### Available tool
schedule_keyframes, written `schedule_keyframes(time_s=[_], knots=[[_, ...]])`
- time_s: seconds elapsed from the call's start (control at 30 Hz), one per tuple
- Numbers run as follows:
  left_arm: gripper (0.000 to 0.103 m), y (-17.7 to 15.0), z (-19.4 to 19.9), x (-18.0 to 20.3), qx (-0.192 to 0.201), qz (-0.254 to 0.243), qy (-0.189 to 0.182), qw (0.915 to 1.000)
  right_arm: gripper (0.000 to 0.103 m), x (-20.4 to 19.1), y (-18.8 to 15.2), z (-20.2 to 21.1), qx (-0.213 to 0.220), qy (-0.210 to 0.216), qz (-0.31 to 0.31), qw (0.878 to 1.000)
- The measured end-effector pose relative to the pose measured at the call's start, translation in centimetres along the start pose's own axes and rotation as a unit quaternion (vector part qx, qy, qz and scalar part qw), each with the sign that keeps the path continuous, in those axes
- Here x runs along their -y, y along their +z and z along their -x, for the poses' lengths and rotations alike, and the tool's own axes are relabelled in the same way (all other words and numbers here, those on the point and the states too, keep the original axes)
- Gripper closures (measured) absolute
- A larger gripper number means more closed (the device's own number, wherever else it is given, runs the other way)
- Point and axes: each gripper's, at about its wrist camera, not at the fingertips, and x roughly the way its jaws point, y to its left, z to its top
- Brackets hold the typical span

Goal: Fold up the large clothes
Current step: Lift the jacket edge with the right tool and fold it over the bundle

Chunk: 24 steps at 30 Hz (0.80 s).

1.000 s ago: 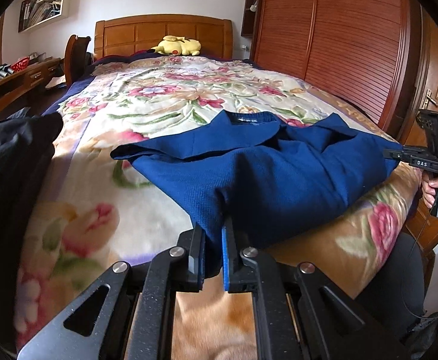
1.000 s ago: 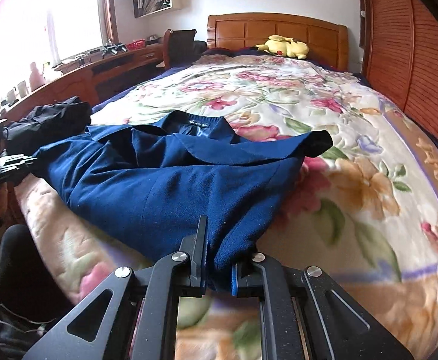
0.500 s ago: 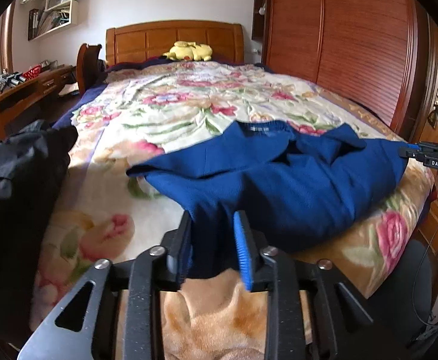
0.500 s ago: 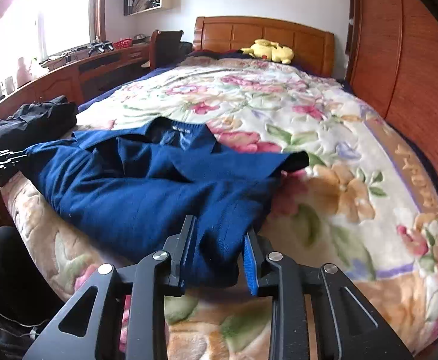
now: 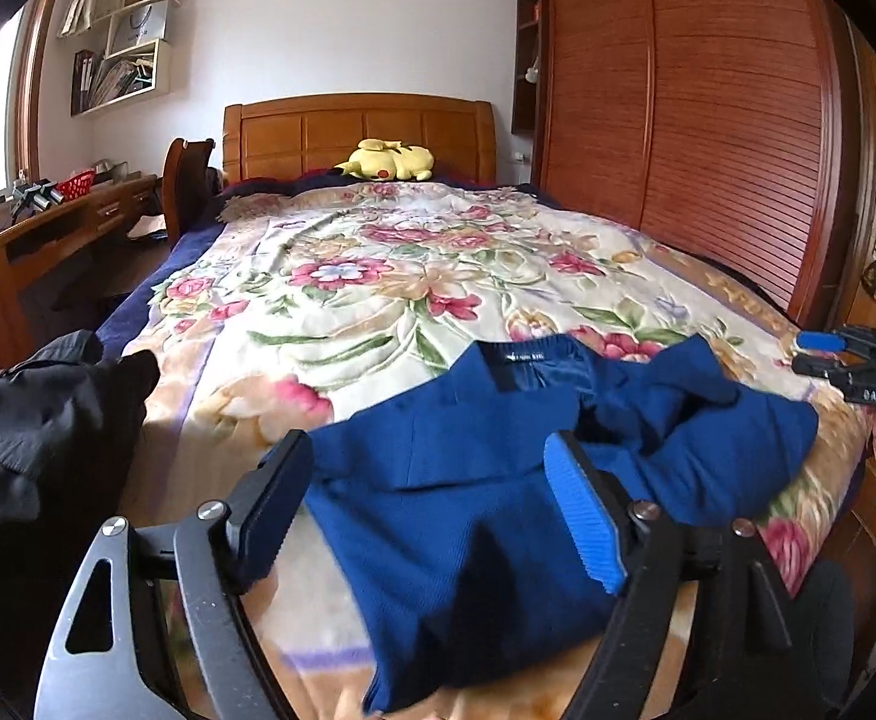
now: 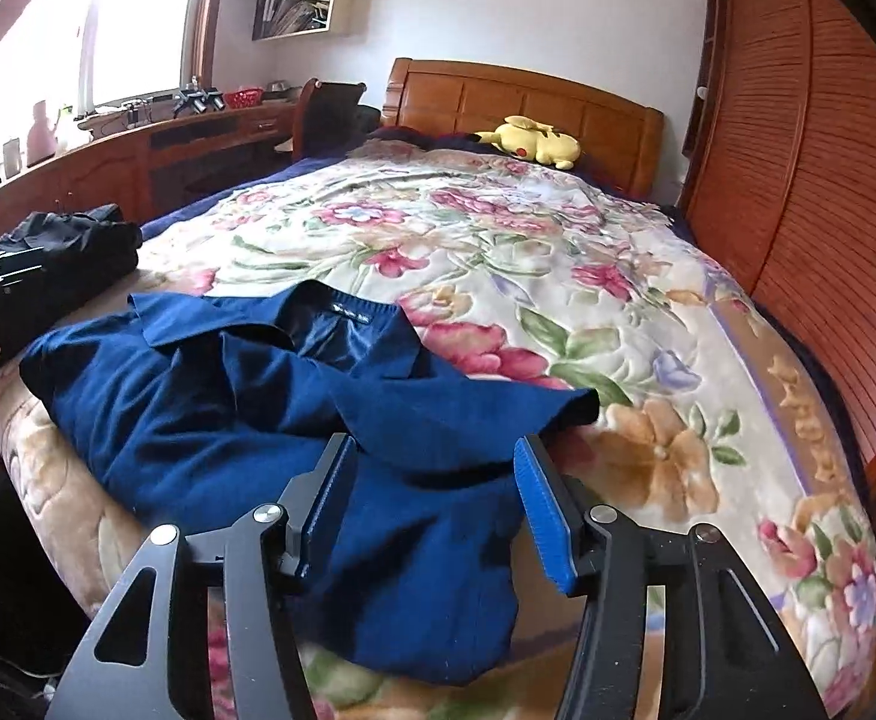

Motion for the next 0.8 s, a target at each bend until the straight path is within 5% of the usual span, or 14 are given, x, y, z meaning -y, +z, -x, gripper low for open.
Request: schedule_keyframes(time_s=[0.33,0.8], knots=[[0.021,0.9,-3.8,0.5,0.006,0.008,0.012,0.9999,0.046,-1.7,2.1,-4.0,0.005,0.06,0.02,0.998],[0.021,-1.2,-6.1,-1.4,-0.016,0.02,0.025,0.9994,0.046,-6.4,6.6,-14.7,-0.071,0.135,0.09,0.984]])
